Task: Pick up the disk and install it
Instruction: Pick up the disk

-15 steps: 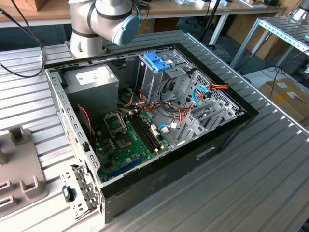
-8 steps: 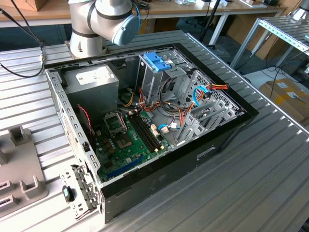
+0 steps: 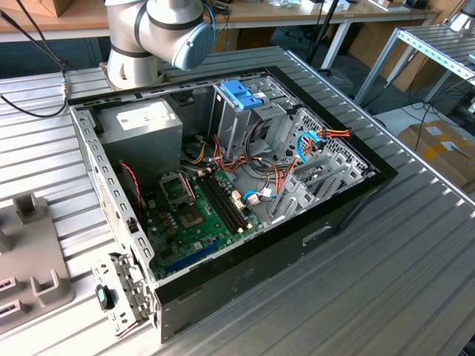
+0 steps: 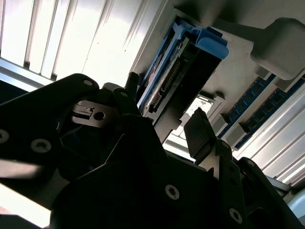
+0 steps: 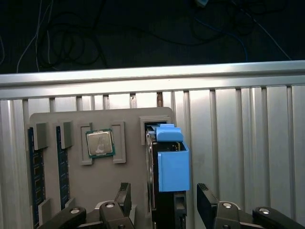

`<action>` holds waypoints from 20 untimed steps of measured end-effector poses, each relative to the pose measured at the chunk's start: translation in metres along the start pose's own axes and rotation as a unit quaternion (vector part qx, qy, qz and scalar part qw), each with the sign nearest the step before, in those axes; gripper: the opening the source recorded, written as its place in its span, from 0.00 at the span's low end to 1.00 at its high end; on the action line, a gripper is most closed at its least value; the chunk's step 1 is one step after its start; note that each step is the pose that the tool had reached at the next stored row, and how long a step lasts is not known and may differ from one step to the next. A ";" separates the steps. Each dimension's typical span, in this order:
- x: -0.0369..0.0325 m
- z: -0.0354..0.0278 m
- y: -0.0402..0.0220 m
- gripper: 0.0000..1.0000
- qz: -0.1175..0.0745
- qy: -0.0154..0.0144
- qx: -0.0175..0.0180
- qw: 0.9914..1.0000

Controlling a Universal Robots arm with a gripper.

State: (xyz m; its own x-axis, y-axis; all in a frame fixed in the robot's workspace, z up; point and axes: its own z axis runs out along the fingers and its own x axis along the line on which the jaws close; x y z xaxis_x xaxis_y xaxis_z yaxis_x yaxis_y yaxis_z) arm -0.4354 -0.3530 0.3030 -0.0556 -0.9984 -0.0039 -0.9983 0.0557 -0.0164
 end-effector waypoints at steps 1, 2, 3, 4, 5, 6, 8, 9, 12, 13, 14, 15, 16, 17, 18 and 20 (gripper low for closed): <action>0.0000 -0.0009 0.0000 0.66 0.000 0.000 0.000 1.000; 0.0000 -0.0015 0.0000 0.66 0.000 0.000 0.000 1.000; 0.0000 -0.0020 0.0000 0.66 0.000 0.000 0.000 1.000; 0.0000 -0.0026 0.0000 0.66 0.000 0.000 0.000 1.000; 0.0000 -0.0028 -0.0001 0.66 0.000 0.000 0.000 1.000; 0.0000 -0.0029 -0.0001 0.66 0.000 0.000 0.000 1.000; 0.0000 -0.0035 -0.0001 0.66 0.000 0.000 0.000 1.000; 0.0000 -0.0040 -0.0001 0.66 0.000 0.000 0.000 1.000; -0.0001 -0.0042 -0.0004 0.66 0.000 0.000 0.000 1.000; -0.0001 -0.0041 -0.0007 0.66 0.000 0.000 0.000 1.000; -0.0001 -0.0041 -0.0010 0.66 0.000 0.000 0.000 1.000; -0.0001 -0.0040 -0.0011 0.66 0.000 0.000 0.000 1.000; -0.0001 -0.0040 -0.0011 0.66 0.000 0.000 0.000 1.000; -0.0001 -0.0041 -0.0012 0.66 0.000 0.000 0.000 1.000; -0.0001 -0.0041 -0.0012 0.66 0.000 0.000 0.000 1.000; -0.0001 -0.0040 -0.0014 0.66 0.000 0.000 0.000 1.000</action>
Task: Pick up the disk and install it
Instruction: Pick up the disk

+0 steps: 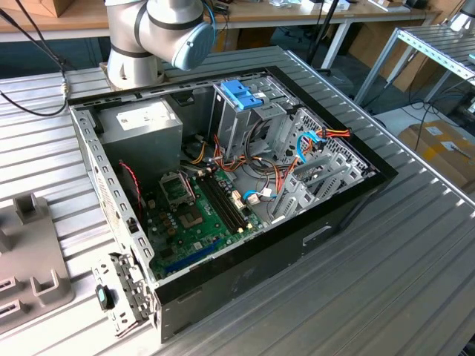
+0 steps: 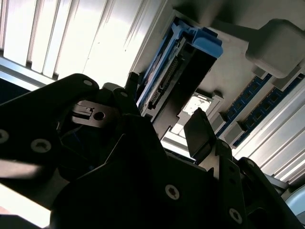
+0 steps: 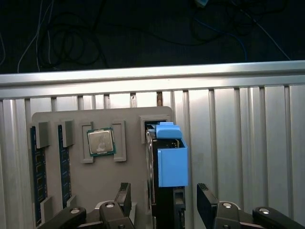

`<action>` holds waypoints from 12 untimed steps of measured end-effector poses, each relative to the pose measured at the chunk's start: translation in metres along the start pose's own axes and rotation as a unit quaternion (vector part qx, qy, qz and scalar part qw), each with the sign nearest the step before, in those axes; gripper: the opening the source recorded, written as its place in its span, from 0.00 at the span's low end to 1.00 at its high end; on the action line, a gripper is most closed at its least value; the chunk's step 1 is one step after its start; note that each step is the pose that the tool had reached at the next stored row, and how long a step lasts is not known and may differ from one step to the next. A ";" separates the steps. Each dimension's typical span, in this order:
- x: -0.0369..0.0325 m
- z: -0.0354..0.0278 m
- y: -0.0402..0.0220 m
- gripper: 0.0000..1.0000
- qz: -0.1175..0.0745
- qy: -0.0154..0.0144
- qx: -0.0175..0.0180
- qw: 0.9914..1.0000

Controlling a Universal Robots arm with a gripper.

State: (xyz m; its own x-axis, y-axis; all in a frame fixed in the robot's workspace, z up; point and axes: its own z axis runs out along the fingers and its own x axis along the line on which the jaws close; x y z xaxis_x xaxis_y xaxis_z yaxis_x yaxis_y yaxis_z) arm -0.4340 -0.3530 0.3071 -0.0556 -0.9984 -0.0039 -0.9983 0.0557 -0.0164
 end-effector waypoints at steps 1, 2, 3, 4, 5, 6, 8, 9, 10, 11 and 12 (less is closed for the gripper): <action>0.0000 0.0000 -0.0001 0.66 0.000 0.000 0.000 1.000; 0.0000 0.0000 -0.0001 0.66 0.000 0.000 0.000 1.000; 0.0000 0.0000 -0.0003 0.66 0.000 0.000 0.000 1.000; 0.0000 0.0000 -0.0003 0.66 0.000 0.000 0.000 1.000; 0.0000 0.0000 -0.0004 0.66 0.000 0.000 0.000 1.000; 0.0000 0.0000 -0.0004 0.66 0.000 0.000 0.000 1.000; 0.0000 0.0000 -0.0004 0.66 0.000 0.000 0.000 1.000; 0.0000 0.0000 -0.0004 0.66 0.000 0.000 0.000 1.000; 0.0000 0.0000 -0.0004 0.66 0.000 0.000 0.000 1.000; 0.0000 0.0000 -0.0005 0.66 0.000 0.000 0.000 1.000; 0.0000 0.0000 -0.0005 0.66 0.000 0.000 0.000 1.000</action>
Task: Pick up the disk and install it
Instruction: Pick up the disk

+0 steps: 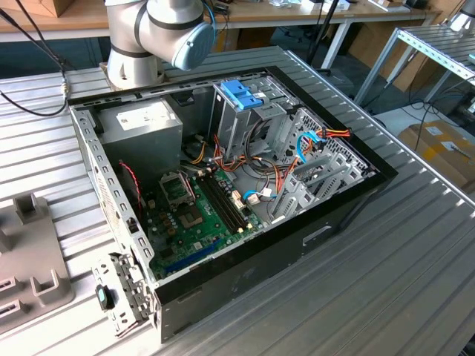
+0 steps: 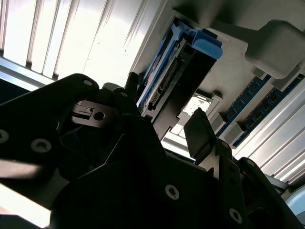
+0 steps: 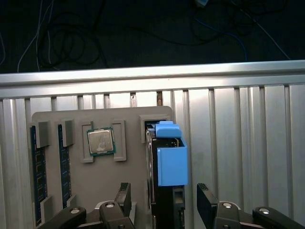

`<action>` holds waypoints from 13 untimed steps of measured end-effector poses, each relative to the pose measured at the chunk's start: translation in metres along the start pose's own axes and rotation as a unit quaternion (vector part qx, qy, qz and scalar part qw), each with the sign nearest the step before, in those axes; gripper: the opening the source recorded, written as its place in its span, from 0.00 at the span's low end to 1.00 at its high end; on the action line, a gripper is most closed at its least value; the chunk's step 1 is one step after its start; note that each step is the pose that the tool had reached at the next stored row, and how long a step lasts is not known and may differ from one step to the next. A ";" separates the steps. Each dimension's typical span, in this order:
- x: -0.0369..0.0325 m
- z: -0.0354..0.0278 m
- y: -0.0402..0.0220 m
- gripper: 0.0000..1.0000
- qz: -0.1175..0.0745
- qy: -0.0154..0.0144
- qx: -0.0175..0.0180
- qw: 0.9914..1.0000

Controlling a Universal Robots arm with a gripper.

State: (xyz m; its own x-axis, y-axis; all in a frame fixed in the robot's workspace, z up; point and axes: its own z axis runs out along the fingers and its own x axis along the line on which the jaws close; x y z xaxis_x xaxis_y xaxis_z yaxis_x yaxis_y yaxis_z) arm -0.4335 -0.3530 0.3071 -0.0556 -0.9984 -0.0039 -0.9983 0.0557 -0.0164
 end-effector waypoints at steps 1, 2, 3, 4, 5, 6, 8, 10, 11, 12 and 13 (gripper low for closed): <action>0.0000 0.0000 0.0000 0.66 0.000 0.000 0.000 1.000; 0.0000 0.0000 0.0000 0.64 0.000 0.000 0.000 1.000; 0.0000 0.0000 0.0000 0.58 0.000 0.000 0.000 1.000; 0.0000 0.0000 0.0000 0.52 0.000 0.000 0.000 1.000; 0.0000 0.0000 -0.0001 0.52 0.000 0.000 0.000 1.000; 0.0000 0.0000 -0.0001 0.45 0.000 0.000 0.000 1.000; 0.0000 0.0000 -0.0001 0.45 0.000 0.000 0.000 1.000; 0.0000 0.0000 -0.0002 0.45 0.000 0.000 0.000 1.000; 0.0000 0.0000 -0.0002 0.45 0.000 0.000 0.000 1.000; 0.0000 0.0000 -0.0003 0.45 0.000 0.000 0.000 1.000; 0.0000 0.0000 -0.0004 0.45 0.000 0.000 0.000 1.000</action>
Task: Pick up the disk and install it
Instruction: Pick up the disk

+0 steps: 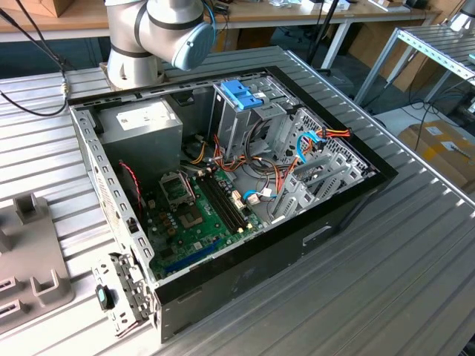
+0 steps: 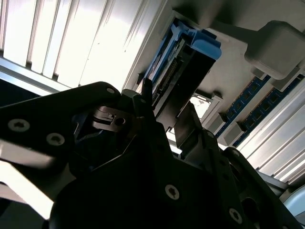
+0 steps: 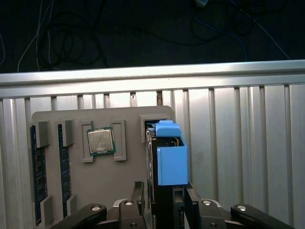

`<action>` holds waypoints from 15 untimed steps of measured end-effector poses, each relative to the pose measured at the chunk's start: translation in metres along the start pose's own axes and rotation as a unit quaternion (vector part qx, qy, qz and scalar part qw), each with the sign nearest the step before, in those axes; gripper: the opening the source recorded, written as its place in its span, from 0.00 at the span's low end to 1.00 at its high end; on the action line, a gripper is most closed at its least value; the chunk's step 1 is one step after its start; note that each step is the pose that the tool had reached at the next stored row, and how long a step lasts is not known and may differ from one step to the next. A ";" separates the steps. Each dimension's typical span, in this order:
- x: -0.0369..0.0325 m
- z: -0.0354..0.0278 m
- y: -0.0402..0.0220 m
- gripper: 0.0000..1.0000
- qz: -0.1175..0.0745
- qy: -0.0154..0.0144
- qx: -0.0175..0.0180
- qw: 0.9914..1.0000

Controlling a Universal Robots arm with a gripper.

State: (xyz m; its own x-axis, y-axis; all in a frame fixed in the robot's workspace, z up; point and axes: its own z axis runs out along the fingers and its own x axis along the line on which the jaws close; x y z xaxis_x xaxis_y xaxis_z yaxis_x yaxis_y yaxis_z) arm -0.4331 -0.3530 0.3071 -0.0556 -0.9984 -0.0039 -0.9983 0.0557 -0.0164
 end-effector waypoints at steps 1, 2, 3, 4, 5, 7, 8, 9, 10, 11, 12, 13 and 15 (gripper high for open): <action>0.0000 0.0000 0.0000 0.45 0.000 0.000 0.000 1.000; 0.0000 0.0000 0.0000 0.45 0.000 0.000 0.000 1.000; 0.0000 0.0000 -0.0001 0.45 0.000 0.000 0.000 1.000; 0.0000 0.0000 -0.0001 0.45 0.000 0.000 0.000 1.000; 0.0000 0.0000 -0.0001 0.45 0.000 0.000 0.000 1.000; 0.0000 0.0000 -0.0001 0.45 0.000 0.000 0.000 1.000; 0.0000 0.0000 -0.0001 0.45 0.000 0.000 0.000 1.000; 0.0000 0.0000 -0.0001 0.45 0.000 0.000 0.000 1.000; 0.0000 0.0000 -0.0001 0.44 0.000 0.000 0.000 1.000; 0.0000 0.0000 -0.0002 0.44 0.000 0.000 0.000 1.000; 0.0000 0.0000 -0.0002 0.37 0.000 0.000 0.000 1.000; 0.0000 0.0000 -0.0002 0.35 0.000 0.000 0.000 1.000; 0.0000 0.0000 -0.0003 0.35 0.000 0.000 0.000 1.000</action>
State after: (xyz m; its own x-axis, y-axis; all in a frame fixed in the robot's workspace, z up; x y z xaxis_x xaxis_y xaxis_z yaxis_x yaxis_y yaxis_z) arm -0.4328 -0.3530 0.3071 -0.0556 -0.9984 -0.0039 -0.9983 0.0557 -0.0164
